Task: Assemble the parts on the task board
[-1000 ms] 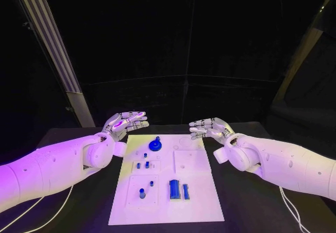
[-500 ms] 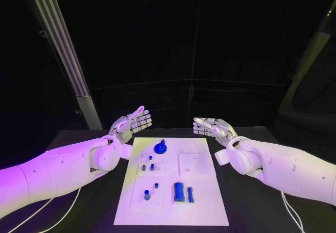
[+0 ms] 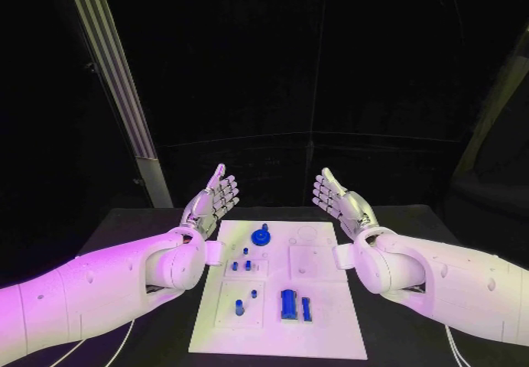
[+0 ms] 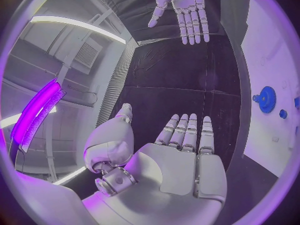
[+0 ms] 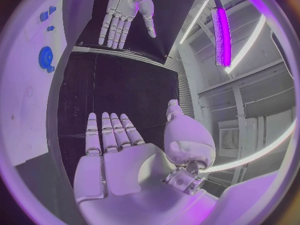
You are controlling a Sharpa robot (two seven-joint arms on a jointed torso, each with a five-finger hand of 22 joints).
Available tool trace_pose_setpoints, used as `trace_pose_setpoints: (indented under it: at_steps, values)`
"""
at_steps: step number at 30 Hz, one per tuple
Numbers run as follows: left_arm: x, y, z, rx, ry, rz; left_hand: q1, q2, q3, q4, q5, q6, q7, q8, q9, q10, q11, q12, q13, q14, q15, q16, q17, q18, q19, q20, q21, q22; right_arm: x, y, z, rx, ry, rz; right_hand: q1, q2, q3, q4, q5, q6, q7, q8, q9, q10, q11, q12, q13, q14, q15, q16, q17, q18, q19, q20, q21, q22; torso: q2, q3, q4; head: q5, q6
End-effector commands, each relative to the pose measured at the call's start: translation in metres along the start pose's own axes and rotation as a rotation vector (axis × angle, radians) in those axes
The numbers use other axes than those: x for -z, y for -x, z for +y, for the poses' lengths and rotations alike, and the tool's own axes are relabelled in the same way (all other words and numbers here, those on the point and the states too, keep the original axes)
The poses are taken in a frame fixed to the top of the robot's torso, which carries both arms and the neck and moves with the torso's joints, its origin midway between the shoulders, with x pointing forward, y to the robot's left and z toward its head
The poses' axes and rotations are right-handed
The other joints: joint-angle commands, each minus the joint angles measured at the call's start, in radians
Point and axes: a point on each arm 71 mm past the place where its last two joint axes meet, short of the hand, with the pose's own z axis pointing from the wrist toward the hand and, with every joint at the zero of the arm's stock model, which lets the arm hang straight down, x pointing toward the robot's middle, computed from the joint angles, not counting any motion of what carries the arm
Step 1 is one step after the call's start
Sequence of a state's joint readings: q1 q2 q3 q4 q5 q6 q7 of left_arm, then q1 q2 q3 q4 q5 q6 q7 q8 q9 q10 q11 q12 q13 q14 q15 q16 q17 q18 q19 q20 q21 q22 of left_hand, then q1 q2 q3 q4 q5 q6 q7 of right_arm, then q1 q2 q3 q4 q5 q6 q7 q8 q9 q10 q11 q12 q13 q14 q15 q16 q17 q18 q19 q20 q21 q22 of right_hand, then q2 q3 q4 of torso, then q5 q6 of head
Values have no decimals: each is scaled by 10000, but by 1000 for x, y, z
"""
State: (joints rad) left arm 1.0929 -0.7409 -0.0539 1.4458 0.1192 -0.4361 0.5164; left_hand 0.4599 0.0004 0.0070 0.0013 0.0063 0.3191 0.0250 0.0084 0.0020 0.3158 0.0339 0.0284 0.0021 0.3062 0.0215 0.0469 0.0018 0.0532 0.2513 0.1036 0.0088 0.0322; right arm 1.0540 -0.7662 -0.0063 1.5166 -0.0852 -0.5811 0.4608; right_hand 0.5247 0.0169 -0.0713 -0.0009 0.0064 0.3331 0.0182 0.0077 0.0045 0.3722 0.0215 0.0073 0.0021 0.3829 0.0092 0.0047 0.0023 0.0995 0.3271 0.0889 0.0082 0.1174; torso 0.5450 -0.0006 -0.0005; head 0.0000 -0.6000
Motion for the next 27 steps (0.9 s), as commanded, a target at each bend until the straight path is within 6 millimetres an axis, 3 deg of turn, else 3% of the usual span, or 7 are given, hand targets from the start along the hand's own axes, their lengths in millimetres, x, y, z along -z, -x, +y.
trace_pose_setpoints:
  at_steps: [1, 2, 4, 5, 23, 24, 27]
  values:
    - [8, 1, -5, -1424, -449, -1293, -1467, -4, -70, -13, -63, -1020, -250, -84, -20, -1011, -339, -284, -21, -978, -215, -469, -18, -532, -805, -330, -88, -322, 5, 6, 4, 98, 100, -1503, -1627, -169, 713, 9, -64, -1034, -182, -77, -45, -1156, -215, -73, -21, -1189, -92, -47, -23, -995, -1011, -889, -82, -364, -8, 6, 5, 0, 0]
    - [10, 0, -6, -1486, -485, -1393, -1589, -4, -70, -13, -63, -1099, -250, -84, -20, -1092, -339, -284, -21, -1056, -215, -469, -18, -532, -870, -1036, -88, -322, 7, 5, 5, 86, 92, -1559, -1768, -169, 713, 9, -64, -1122, -182, -77, -45, -1248, -215, -73, -21, -1291, -92, -47, -23, -995, -1091, -889, -82, -394, -8, 6, 5, 0, 0]
    - [15, -2, -8, -1605, -562, -1592, -1860, -4, -70, -13, -63, -1289, -250, -84, -20, -1278, -339, -284, -21, -1239, -215, -469, -18, -532, -1027, -1036, -88, -322, 9, 4, 6, 70, 80, -1641, -2114, -169, 713, 9, -64, -1344, -182, -77, -45, -1495, -215, -73, -21, -1548, -92, -47, -23, -995, -1300, -889, -82, -472, -8, 6, 5, 0, 0]
    - [17, -3, -9, -1645, -589, -1660, -1968, -4, -70, -13, -63, -1365, -250, -84, -20, -1355, -339, -284, -21, -1308, -215, -469, -18, -532, -1090, -1036, -88, -322, 9, 4, 6, 68, 78, -1655, -2234, -169, 713, 9, -64, -1419, -182, -77, -45, -1580, -215, -73, -21, -1632, -92, -47, -23, -995, -1377, -889, -82, -1174, -8, 6, 5, 0, 0]
    - [21, -6, -11, -1750, -664, -1841, -3359, -4, -70, -13, -63, -2319, -250, -84, -20, -2291, -339, -284, -21, -2227, -215, -469, -18, -532, -1812, -1036, -88, -322, 9, 4, 6, 67, 78, -1657, -3781, -169, 713, 9, -64, -2401, -182, -77, -45, -2673, -215, -73, -21, -2761, -92, -47, -23, -995, -2324, -889, -82, -1174, -8, 6, 5, 0, 0]
    - [21, -6, -11, -1750, -664, -1841, -3408, -4, -70, -13, -63, -2357, -250, -84, -20, -2333, -339, -284, -21, -2249, -215, -469, -18, -532, -2513, -1036, -88, -322, 9, 4, 6, 67, 78, -1657, -3843, -169, 713, 9, -64, -2428, -182, -77, -45, -2715, -215, -73, -21, -2808, -92, -47, -23, -995, -2374, -889, -82, -1174, -8, 6, 5, 0, 0]
    - [21, -6, -11, -1750, -664, -1841, -3507, -4, -70, -13, -63, -2422, -250, -84, -20, -2400, -339, -284, -21, -2329, -215, -469, -18, -532, -2513, -1036, -88, -322, 9, 4, 6, 67, 78, -1657, -3984, -169, 713, 9, -64, -2525, -182, -77, -45, -2811, -215, -73, -21, -2893, -92, -47, -23, -995, -2461, -889, -82, -1174, -8, 6, 5, 0, 0]
